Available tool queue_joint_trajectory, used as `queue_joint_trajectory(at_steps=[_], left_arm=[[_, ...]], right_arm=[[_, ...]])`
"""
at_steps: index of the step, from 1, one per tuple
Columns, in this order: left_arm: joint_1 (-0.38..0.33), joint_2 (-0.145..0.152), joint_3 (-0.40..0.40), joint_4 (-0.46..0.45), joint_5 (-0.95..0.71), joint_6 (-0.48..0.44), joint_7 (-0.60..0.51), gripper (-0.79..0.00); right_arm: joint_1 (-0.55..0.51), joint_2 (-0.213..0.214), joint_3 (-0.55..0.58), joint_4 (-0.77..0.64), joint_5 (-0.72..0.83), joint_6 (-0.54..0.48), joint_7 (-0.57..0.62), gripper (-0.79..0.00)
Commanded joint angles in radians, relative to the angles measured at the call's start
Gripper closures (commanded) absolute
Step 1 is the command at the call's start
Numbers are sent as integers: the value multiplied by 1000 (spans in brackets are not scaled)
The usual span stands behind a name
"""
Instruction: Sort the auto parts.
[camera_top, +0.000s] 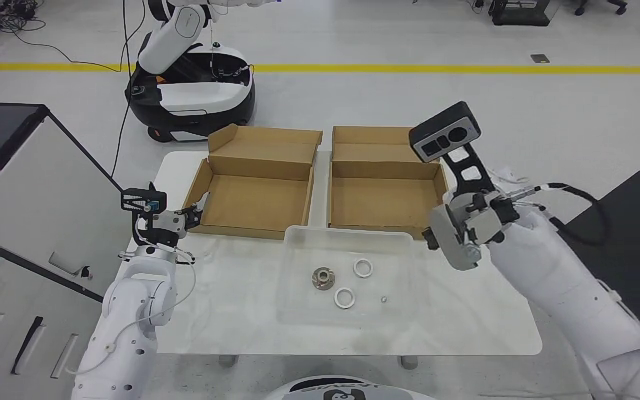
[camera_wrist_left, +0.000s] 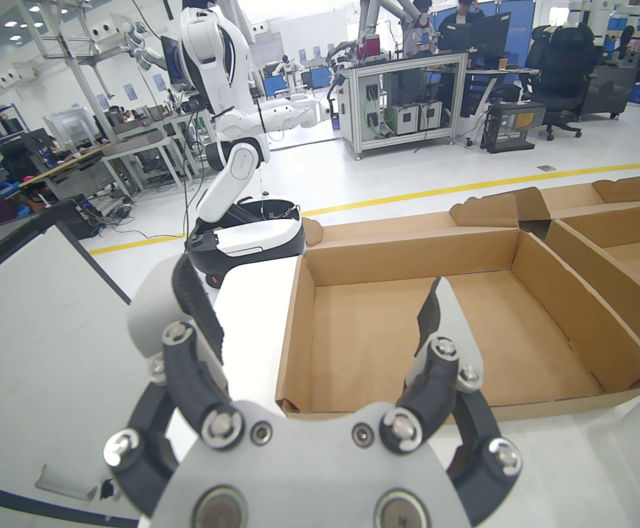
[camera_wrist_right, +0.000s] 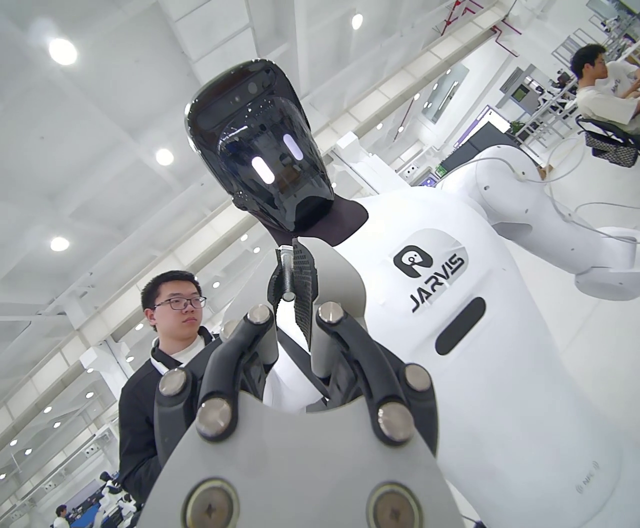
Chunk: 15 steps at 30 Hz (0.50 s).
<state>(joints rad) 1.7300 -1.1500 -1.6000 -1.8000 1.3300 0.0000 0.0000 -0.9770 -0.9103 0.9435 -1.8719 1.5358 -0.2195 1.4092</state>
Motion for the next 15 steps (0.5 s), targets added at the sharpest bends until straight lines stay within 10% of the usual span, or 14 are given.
queue_joint_trajectory(at_steps=[1, 15], left_arm=[[0, 0, 0, 0, 0, 0, 0, -785], [0, 0, 0, 0, 0, 0, 0, -785]], right_arm=[[0, 0, 1, 0, -1, 0, 1, 0], [-24, -13, 11, -23, -81, 32, -146, 0]])
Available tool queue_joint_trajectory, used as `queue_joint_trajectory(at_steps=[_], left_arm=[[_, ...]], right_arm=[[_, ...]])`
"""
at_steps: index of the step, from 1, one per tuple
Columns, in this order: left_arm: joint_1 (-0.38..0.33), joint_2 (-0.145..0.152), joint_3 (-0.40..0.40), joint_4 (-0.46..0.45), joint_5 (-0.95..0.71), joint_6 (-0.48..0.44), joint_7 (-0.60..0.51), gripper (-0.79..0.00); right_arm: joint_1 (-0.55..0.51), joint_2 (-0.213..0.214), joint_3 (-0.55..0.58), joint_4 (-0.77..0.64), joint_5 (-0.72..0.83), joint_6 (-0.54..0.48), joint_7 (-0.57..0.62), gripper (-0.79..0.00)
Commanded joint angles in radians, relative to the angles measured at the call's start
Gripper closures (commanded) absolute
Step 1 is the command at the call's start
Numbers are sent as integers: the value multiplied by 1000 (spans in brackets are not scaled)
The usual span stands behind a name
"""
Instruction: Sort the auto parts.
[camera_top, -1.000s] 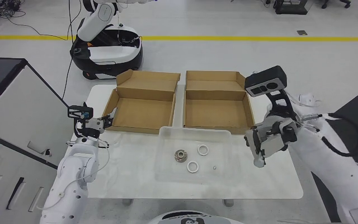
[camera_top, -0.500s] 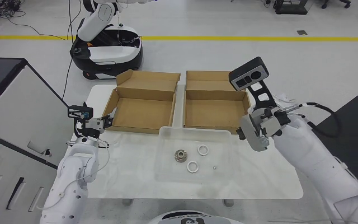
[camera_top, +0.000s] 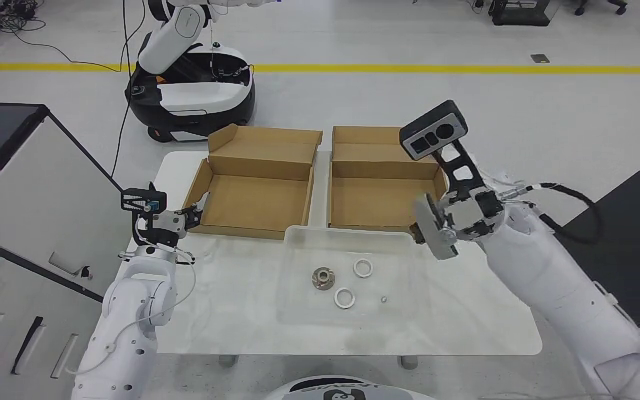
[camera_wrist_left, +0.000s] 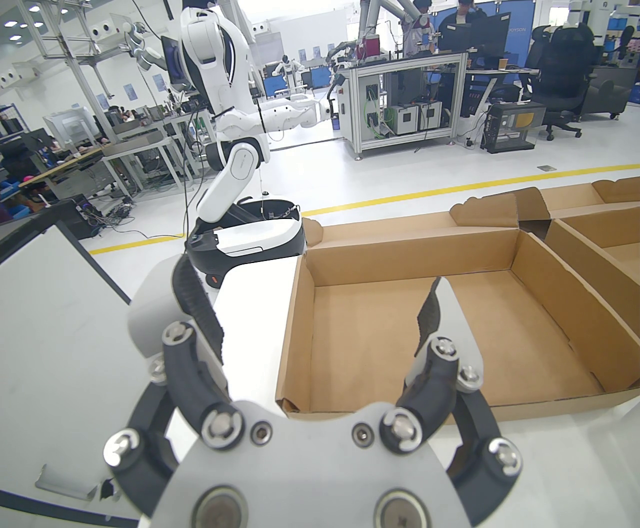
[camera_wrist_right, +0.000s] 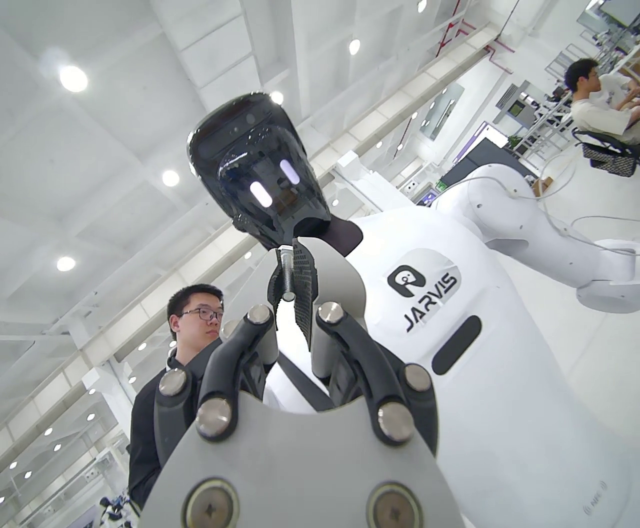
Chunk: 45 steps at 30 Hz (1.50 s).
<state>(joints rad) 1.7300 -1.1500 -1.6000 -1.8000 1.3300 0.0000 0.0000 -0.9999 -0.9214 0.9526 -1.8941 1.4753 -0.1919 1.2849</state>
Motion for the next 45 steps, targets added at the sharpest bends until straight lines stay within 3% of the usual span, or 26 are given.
queue_joint_trajectory(at_steps=[1, 7, 13, 45], left_arm=[[0, 0, 0, 0, 0, 0, 0, -785], [0, 0, 0, 0, 0, 0, 0, -785], [0, 0, 0, 0, 0, 0, 0, -785], [0, 0, 0, 0, 0, 0, 0, -785]], right_arm=[[-2, -3, 3, -1, -43, 12, -40, 0], [-7, -12, 4, -15, -164, 59, -124, 0], [-24, -25, 2, -32, -182, 75, -168, 0], [-78, -142, -19, -70, 165, 33, -117, 0]])
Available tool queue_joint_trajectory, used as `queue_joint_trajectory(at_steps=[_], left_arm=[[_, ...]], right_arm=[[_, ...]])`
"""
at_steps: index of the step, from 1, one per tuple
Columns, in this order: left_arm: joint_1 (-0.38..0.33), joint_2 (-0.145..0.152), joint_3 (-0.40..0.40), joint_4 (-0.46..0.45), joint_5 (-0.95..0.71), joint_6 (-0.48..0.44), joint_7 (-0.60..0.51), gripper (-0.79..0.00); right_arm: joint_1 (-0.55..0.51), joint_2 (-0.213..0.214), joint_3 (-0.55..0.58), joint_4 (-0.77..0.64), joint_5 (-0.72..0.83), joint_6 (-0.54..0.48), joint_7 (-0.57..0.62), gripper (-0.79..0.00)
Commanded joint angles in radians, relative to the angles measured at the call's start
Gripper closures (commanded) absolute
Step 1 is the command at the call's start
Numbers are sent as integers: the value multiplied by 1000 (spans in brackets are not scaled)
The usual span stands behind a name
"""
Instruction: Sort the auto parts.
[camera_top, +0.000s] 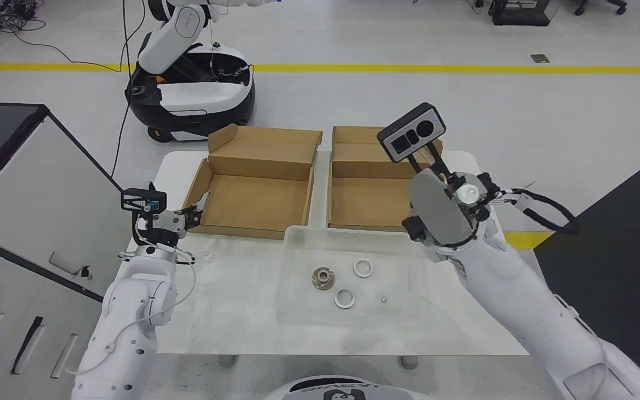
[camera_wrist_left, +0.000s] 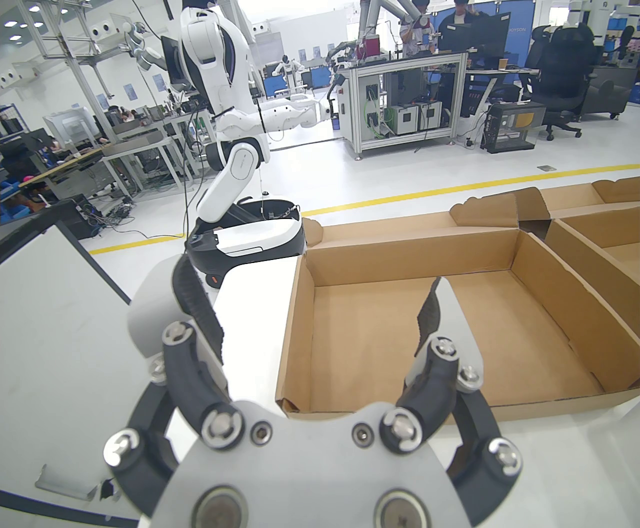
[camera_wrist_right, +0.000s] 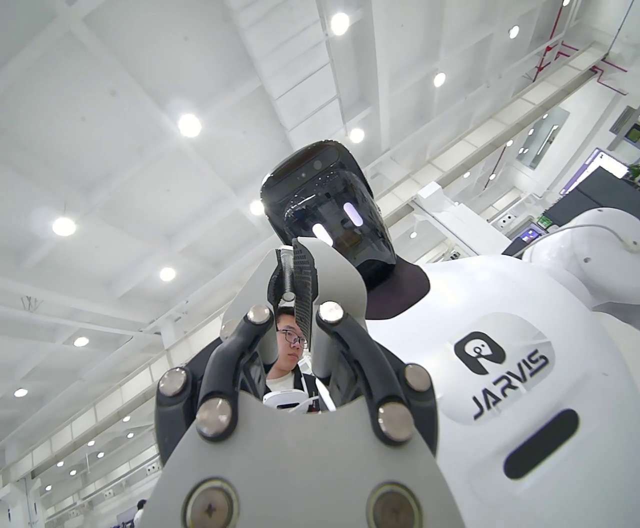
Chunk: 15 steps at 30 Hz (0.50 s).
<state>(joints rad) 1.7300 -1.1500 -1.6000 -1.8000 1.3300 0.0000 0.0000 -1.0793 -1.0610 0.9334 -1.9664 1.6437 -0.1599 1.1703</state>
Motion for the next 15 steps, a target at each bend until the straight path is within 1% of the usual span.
queue_joint_trajectory(at_steps=[1, 4, 9, 15], left_arm=[[0, 0, 0, 0, 0, 0, 0, -785], [0, 0, 0, 0, 0, 0, 0, -785], [0, 0, 0, 0, 0, 0, 0, -785], [0, 0, 0, 0, 0, 0, 0, -785]], right_arm=[[2, -5, 1, 5, -10, 2, -7, 0], [5, -12, 8, 16, -50, 5, -33, 0], [10, -14, 31, 34, -179, 43, -89, 0], [0, -23, 45, 32, -216, 64, -101, 0]])
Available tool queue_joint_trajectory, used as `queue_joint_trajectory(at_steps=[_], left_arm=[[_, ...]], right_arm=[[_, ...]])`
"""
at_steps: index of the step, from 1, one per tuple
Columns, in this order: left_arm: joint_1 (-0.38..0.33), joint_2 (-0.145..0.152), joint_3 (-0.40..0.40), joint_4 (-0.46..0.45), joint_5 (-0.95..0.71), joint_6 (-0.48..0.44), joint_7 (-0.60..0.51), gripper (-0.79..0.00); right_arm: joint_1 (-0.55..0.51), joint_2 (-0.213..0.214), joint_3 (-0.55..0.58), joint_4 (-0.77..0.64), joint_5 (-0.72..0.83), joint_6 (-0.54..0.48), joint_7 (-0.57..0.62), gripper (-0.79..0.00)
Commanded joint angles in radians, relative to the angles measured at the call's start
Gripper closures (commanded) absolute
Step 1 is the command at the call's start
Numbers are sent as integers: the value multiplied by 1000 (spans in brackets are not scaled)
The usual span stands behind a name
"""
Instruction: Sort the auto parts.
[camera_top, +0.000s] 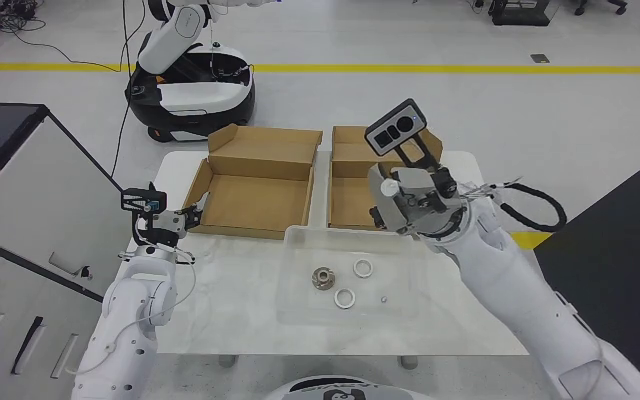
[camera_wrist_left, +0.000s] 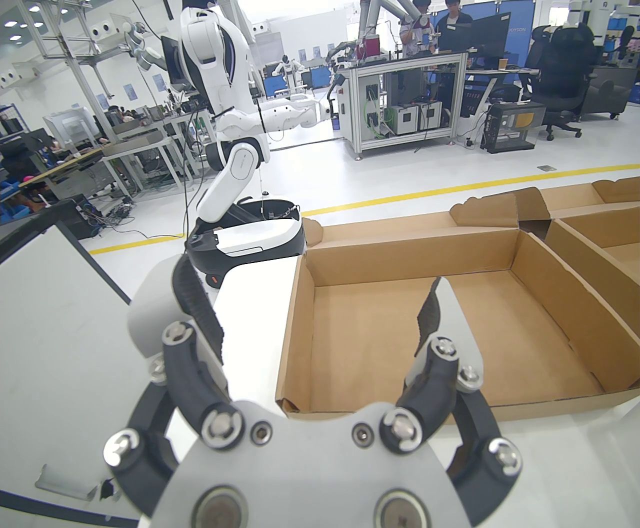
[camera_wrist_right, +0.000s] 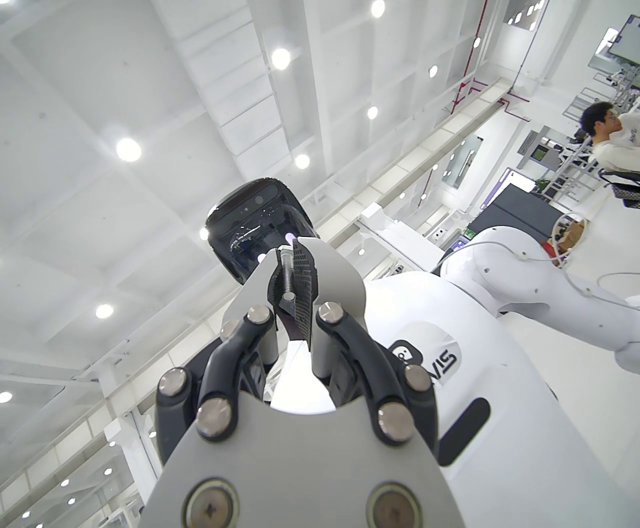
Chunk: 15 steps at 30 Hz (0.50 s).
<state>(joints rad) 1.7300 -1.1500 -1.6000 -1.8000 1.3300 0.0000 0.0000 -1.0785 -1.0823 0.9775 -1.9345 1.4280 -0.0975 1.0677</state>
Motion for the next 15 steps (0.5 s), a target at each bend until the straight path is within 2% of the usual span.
queue_joint_trajectory(at_steps=[1, 15], left_arm=[[0, 0, 0, 0, 0, 0, 0, -785], [0, 0, 0, 0, 0, 0, 0, -785]], right_arm=[[-2, -3, 2, 0, 0, 3, 4, 0], [-6, -24, 14, 17, 39, 27, 82, 0]])
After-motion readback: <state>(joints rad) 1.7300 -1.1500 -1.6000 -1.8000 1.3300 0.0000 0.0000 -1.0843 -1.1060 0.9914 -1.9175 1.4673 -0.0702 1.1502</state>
